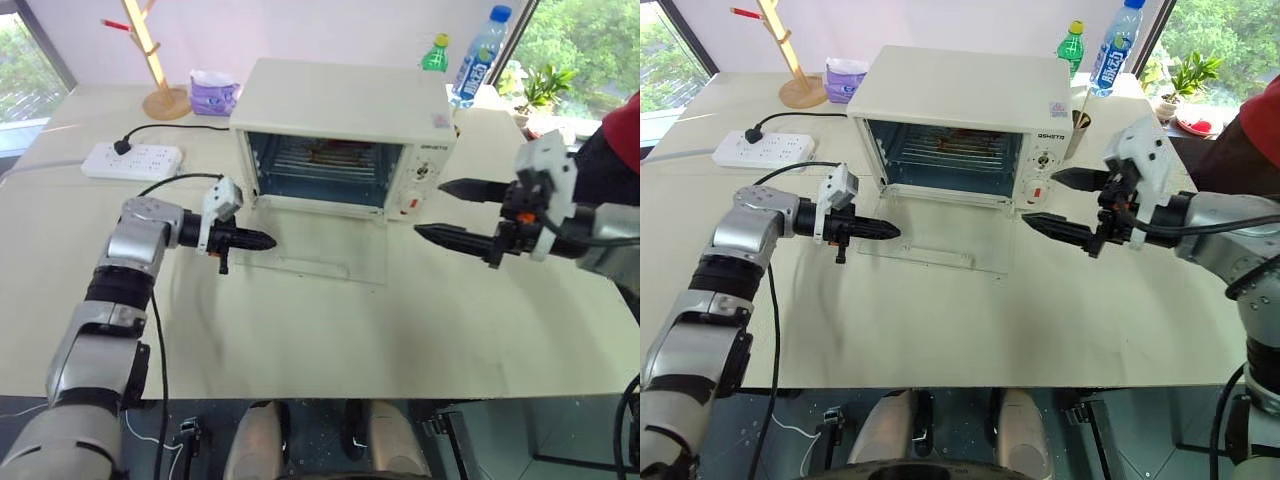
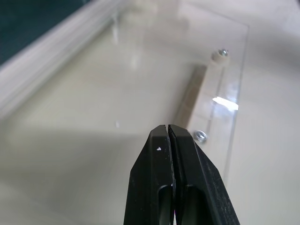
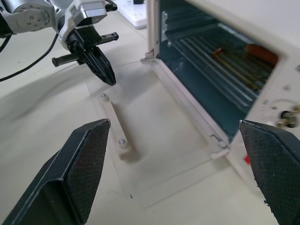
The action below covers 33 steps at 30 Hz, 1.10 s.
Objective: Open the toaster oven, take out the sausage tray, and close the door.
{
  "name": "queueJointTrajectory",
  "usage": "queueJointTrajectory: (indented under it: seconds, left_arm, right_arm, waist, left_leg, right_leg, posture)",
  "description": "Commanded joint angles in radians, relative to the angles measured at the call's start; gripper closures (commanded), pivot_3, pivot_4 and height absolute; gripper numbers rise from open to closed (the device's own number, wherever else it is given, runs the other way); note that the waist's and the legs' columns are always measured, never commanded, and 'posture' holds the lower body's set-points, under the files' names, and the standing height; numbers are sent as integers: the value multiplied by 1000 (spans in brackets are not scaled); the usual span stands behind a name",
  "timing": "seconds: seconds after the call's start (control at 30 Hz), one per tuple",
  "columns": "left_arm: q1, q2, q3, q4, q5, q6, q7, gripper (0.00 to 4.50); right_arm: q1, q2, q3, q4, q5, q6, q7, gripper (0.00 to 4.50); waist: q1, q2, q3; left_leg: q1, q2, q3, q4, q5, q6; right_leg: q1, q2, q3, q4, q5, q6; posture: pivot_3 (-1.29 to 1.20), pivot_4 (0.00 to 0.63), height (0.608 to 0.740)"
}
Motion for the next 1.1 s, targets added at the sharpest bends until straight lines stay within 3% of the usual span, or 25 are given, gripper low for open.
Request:
queueJointTrajectory:
  seconds: [0.03,0.23,0.27,0.37,0.57,0.7,0.83,1.1]
  left_arm:
    - [8,8,11,-43,4,-10,47,4451]
    - [44,33,63,-165,-68,95,90,4451]
    - [49,47,79,-204,-93,135,88,4226]
    - [69,109,150,-355,-207,297,73,3229]
    - [72,218,305,-551,-428,582,108,161]
    - [90,249,338,-602,-458,596,156,32]
    - [131,269,345,-647,-471,590,190,32]
    - [195,289,324,-686,-476,552,209,32]
  right_arm:
    - [-29,14,1,-8,-11,-33,-17,0]
    - [-80,57,87,14,-95,-83,-66,0]
    - [-96,70,108,18,-114,-91,-79,0]
    - [-148,114,198,22,-199,-134,-113,0]
    - [-250,237,422,89,-431,-261,-174,0]
    - [-304,291,567,208,-639,-427,-189,0]
    - [-408,391,703,461,-866,-628,-251,0]
    - [-573,545,778,973,-1123,-940,-401,0]
  waist:
    - [0,0,0]
    - [-6,0,0]
    - [-8,0,0]
    - [-12,0,0]
    - [-14,0,0]
    - [-11,0,0]
    - [-25,0,0]
    - [-31,0,0]
  left_leg:
    - [0,0,0,0,0,0]
    - [0,0,0,0,0,0]
    - [0,1,0,0,0,0]
    - [0,1,0,0,0,0]
    - [0,1,0,0,0,0]
    - [0,1,0,0,0,-1]
    - [0,0,0,0,1,-2]
    - [-1,1,0,-1,5,-8]
  right_leg:
    - [0,0,0,0,0,0]
    - [0,0,0,0,0,0]
    - [0,1,0,1,0,0]
    - [-2,1,0,1,0,0]
    - [-1,1,0,1,0,0]
    - [-1,1,0,1,0,0]
    - [-2,1,0,1,0,0]
    - [-2,1,0,1,0,0]
  posture:
    - [0,150,722]
    - [0,150,722]
    - [0,150,722]
    - [0,150,722]
    - [0,150,722]
    - [0,150,722]
    - [0,150,722]
    - [0,150,722]
